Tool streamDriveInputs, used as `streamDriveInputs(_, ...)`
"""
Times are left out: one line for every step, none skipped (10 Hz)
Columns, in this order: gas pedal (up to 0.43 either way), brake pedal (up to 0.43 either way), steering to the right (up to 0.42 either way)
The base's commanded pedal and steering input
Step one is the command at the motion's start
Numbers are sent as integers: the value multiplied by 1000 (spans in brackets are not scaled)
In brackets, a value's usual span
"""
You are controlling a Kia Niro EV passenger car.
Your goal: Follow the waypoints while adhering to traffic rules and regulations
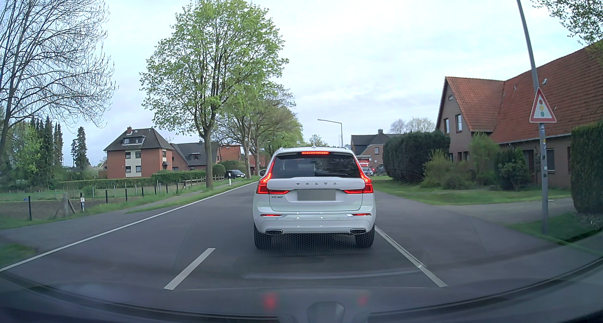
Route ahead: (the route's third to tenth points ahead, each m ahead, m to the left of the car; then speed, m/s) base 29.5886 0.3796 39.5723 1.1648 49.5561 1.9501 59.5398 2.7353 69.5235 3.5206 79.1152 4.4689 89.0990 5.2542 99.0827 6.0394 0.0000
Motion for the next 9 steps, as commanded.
streamDriveInputs(0,195,-9)
streamDriveInputs(0,195,-9)
streamDriveInputs(0,195,-9)
streamDriveInputs(0,195,-9)
streamDriveInputs(0,195,-9)
streamDriveInputs(0,195,-9)
streamDriveInputs(0,189,-9)
streamDriveInputs(0,195,-10)
streamDriveInputs(0,195,-10)
